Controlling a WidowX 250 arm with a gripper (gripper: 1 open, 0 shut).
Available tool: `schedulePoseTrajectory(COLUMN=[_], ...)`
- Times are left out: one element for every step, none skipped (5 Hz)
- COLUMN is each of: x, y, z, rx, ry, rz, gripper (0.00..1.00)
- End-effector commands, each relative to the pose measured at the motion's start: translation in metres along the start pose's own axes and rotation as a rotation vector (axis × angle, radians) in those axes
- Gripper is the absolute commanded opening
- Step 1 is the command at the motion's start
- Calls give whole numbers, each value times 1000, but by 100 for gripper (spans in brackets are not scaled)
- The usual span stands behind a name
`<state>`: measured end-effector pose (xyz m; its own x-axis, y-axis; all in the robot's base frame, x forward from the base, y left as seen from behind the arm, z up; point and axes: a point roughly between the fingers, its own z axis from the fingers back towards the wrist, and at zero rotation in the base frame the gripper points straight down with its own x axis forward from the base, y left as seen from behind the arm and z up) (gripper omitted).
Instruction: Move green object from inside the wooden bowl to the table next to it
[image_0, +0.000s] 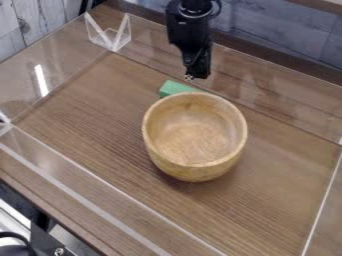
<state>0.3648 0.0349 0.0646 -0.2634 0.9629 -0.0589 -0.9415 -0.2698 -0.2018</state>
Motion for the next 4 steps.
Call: schedulePoseTrajectory(x=[-3,-4,4,11], y=[-14,-15,-17,-18], z=[18,15,8,4], rx=[-53,-41,-30,-22], ry=[23,31,33,38], rz=[-18,-43,-33,-24], gripper=[100,0,0,0])
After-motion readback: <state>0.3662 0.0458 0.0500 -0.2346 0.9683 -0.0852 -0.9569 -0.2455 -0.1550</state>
